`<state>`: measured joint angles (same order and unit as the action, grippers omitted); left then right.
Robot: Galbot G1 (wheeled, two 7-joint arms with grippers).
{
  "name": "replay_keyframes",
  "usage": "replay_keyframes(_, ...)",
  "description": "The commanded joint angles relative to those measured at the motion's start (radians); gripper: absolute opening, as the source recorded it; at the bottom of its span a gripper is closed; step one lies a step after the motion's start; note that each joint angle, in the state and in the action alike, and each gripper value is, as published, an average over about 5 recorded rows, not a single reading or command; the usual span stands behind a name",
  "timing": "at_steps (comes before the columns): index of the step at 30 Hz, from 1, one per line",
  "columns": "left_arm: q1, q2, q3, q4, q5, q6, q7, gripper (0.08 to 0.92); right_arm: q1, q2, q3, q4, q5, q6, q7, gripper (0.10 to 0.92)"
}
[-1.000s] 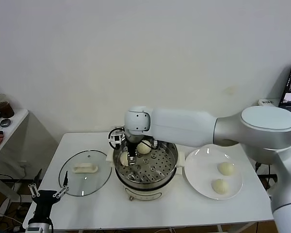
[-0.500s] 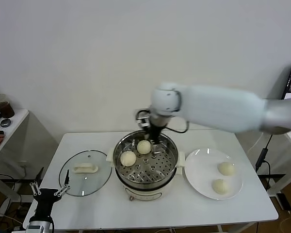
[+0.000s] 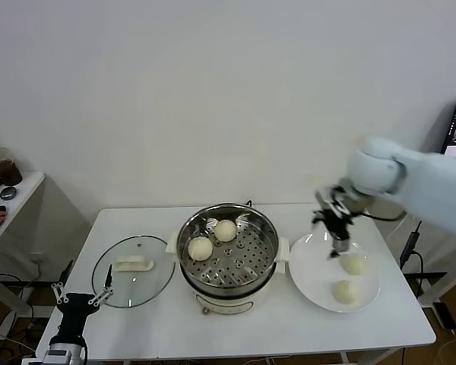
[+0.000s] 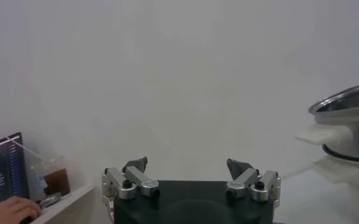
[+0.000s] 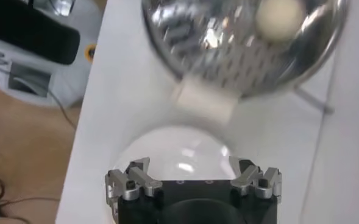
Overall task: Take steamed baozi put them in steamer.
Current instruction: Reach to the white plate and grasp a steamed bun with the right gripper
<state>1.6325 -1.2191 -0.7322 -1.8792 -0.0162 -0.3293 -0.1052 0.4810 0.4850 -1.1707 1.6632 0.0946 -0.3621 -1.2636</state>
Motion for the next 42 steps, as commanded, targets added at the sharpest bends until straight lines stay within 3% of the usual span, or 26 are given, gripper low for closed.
replay_keyframes(1,0.001,-0.003,0.000,-0.003,0.002,0.001,0.000,0.823,-0.491,-0.203,0.354,-0.019,-0.199,0.071,0.002,0.823)
replay_keyframes(12,0.021,-0.013,-0.025,-0.013,0.004,0.001,0.000,0.823,-0.733,-0.081,0.558,-0.112,-0.307,0.087,0.056,0.823)
replay_keyframes(29,0.030,-0.026,-0.044,-0.006,0.009,-0.006,-0.004,0.823,-0.767,0.092,0.577,-0.245,-0.332,0.097,0.132,0.802)
replay_keyframes(42,0.032,-0.028,-0.050,-0.006,0.009,-0.007,-0.006,0.823,-0.771,0.115,0.574,-0.261,-0.352,0.081,0.117,0.750)
